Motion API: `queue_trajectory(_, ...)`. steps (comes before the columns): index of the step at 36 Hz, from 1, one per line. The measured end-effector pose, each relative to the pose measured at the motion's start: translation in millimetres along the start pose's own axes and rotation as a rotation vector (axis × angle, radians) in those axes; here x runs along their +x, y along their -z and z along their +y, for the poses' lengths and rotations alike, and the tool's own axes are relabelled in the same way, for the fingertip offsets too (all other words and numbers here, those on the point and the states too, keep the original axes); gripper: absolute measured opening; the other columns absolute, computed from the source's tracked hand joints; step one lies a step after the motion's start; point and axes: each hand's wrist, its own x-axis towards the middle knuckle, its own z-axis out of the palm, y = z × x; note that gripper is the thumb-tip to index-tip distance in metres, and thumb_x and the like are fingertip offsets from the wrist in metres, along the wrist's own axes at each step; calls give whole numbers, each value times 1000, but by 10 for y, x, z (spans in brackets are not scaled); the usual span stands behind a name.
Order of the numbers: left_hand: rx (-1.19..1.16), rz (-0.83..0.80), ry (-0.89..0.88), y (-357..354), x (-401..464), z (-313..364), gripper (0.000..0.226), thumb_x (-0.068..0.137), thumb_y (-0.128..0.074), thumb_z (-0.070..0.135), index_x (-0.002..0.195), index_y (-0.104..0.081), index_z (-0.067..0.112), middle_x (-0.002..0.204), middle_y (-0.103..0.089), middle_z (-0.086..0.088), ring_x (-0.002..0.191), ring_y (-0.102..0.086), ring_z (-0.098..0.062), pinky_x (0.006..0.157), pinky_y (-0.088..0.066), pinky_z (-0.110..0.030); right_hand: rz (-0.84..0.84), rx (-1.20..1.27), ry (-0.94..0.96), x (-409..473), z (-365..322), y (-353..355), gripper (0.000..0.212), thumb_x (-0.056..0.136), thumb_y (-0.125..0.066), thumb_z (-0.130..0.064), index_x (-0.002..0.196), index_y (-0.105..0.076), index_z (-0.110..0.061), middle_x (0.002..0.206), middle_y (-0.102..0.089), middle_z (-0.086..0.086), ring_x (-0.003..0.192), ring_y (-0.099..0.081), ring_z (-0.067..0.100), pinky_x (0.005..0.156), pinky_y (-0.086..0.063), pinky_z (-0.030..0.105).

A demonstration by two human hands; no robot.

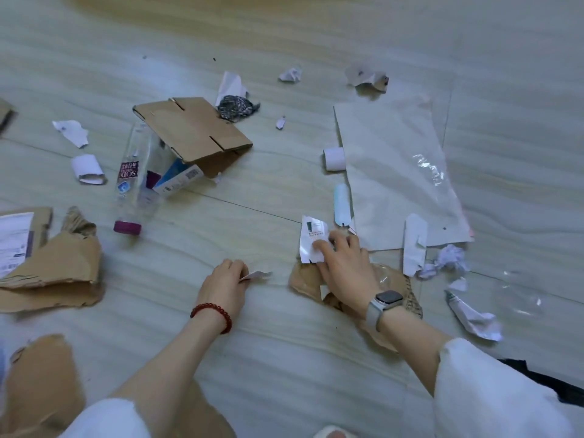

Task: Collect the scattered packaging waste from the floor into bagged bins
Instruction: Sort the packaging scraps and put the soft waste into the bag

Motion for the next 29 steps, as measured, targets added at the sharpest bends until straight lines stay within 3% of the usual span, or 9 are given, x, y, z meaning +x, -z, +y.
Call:
queue_trajectory(3,-202,45,59,12,2,50,9,90,-47,16,81,-46,17,81,-52,-1,79,-52,-26,62,-36,-30,76,-68,34,42,55,-16,22,60,-76,-6,74,-59,-9,75,-58,11,64,-54,33,43,-33,28)
queue_trajectory(5,-349,76,109,53,10,101,11,89,-49,16,79,-44,18,75,-57,-4,73,-53,-27,58,-37,-31,154,-96,50,72,84,-9,17,65,-73,-6,66,-56,-8,63,-53,10,54,-51,29,37,-32,27)
queue_trajectory(8,-523,38,108,116,54,165,17,88,-46,8,79,-41,22,77,-65,1,78,-61,-25,69,-47,-35,253,-25,21,84,81,113,18,81,-52,-15,65,-56,-8,61,-53,9,53,-52,29,41,-36,30)
queue_trajectory(10,-546,-9,66,145,87,207,15,87,-40,2,89,-42,17,78,-65,4,81,-62,-26,76,-48,-38,347,138,-30,44,73,265,14,85,-54,-13,72,-58,-6,70,-56,9,61,-52,27,47,-40,32)
queue_trajectory(15,-481,-28,-63,116,140,423,24,94,-34,8,115,-43,12,100,-60,-10,83,-57,-35,68,-42,-36,476,450,-98,-162,228,578,6,87,-52,-9,81,-52,-8,84,-44,-1,68,-39,3,56,-35,15)
queue_trajectory(18,-442,-35,-191,19,131,634,26,97,-33,13,120,-47,10,105,-61,-11,93,-56,-34,65,-32,-26,470,414,-161,-392,393,586,6,85,-54,-5,80,-52,-6,87,-45,1,70,-41,5,57,-43,26)
queue_trajectory(20,-405,-58,-237,-55,129,795,29,97,-37,22,123,-46,13,114,-60,-7,102,-56,-27,71,-35,-25,474,418,-230,-569,491,557,7,85,-54,-4,79,-52,-6,87,-46,3,71,-42,9,59,-44,29)
queue_trajectory(24,-198,-125,-277,-141,171,1121,55,88,-50,47,136,-33,26,126,-50,-4,112,-52,-25,85,-42,-31,495,466,-406,-854,615,477,10,86,-54,-2,79,-52,-9,87,-46,1,73,-46,1,59,-38,10)
queue_trajectory(29,89,-132,-332,-231,285,1376,62,83,-59,45,135,-32,26,119,-43,-8,108,-49,-27,80,-41,-33,537,584,-512,-956,653,445,16,84,-55,3,78,-52,-11,88,-46,3,74,-50,7,62,-40,4)
